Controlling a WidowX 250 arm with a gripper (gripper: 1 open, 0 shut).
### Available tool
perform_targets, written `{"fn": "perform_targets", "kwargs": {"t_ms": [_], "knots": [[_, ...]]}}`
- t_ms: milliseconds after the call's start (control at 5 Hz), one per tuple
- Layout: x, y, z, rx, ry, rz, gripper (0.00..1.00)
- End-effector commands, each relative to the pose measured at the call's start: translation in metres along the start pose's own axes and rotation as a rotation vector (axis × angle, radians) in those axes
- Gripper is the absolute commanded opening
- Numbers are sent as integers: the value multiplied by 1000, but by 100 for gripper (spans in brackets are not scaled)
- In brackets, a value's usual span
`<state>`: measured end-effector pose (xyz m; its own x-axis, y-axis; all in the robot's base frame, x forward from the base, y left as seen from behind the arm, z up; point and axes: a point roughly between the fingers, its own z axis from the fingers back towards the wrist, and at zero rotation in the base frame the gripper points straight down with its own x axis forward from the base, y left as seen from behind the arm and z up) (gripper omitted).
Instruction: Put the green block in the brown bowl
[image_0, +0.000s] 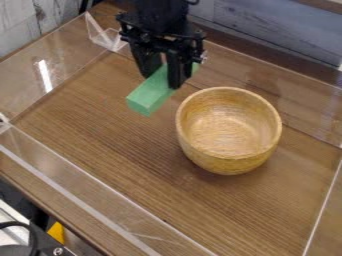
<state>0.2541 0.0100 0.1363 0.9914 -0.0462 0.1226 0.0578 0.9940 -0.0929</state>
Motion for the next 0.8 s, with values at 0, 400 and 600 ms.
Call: {"fn": "perform_targets", "kwargs": {"t_ms": [0,400,600], "knots": [[3,-3,10,34,-50,-10,0],[3,-3,8,68,-62,-4,0],[4,-2,7,81,-68,-3,0]]}}
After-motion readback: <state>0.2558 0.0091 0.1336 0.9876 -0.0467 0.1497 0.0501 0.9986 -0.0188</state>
